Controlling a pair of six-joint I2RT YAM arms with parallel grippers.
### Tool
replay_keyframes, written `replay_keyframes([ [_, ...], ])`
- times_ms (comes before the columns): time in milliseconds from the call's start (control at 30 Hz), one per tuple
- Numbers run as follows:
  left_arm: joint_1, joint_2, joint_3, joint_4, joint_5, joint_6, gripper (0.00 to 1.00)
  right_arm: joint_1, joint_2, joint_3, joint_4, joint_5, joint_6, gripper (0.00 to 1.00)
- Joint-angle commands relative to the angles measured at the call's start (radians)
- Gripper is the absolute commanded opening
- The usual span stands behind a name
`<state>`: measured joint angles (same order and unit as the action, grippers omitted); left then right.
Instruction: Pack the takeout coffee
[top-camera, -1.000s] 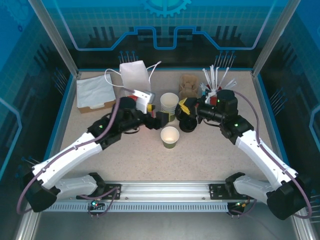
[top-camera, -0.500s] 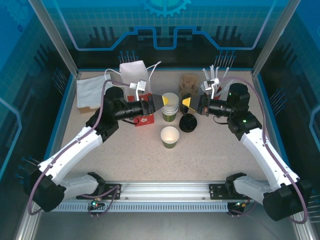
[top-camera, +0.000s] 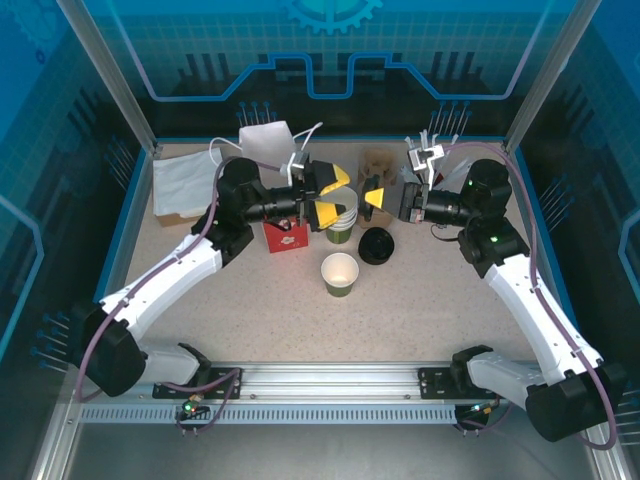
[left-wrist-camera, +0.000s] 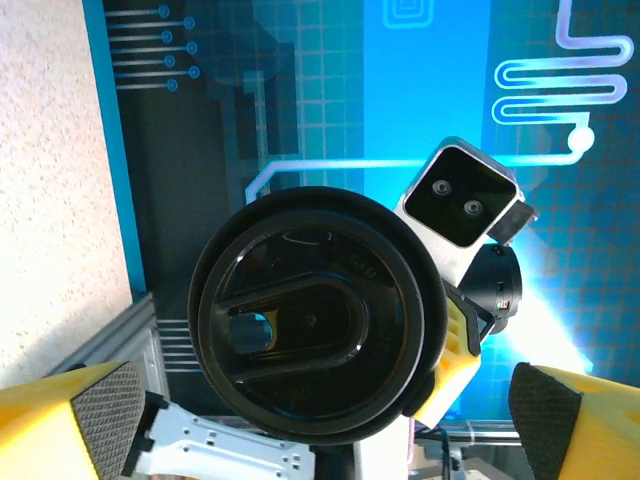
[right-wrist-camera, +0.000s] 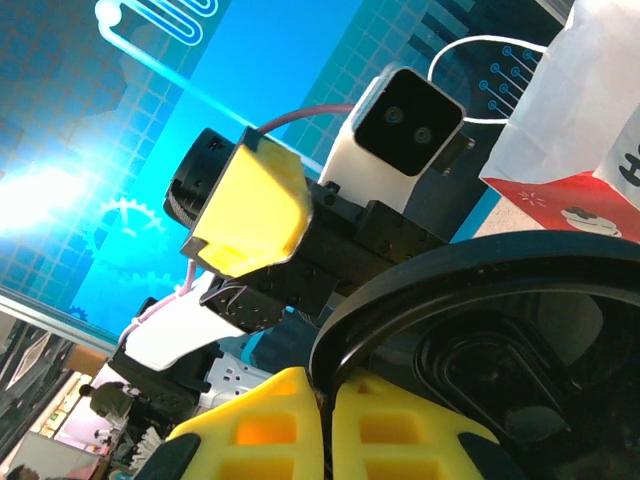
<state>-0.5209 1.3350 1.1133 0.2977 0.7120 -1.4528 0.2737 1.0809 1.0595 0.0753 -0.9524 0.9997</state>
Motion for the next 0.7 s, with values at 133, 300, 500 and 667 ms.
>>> replay_keyframes([
  [133, -0.018, 0.029, 0.048, 0.029, 0.096, -0.157, 0.96, 0.021, 0.006, 0.055, 0.034, -0.048, -0.051, 0.07],
  [300, -0.034, 0.044, 0.066, 0.037, 0.102, -0.158, 0.94, 0.046, 0.027, 0.073, 0.025, -0.058, -0.066, 0.07],
  [500, -0.034, 0.053, 0.069, 0.053, 0.099, -0.155, 0.93, 0.058, 0.039, 0.086, -0.028, -0.056, -0.100, 0.07],
  [667, -0.033, 0.053, 0.066, 0.066, 0.091, -0.158, 0.93, 0.057, 0.038, 0.081, -0.053, -0.056, -0.118, 0.07],
])
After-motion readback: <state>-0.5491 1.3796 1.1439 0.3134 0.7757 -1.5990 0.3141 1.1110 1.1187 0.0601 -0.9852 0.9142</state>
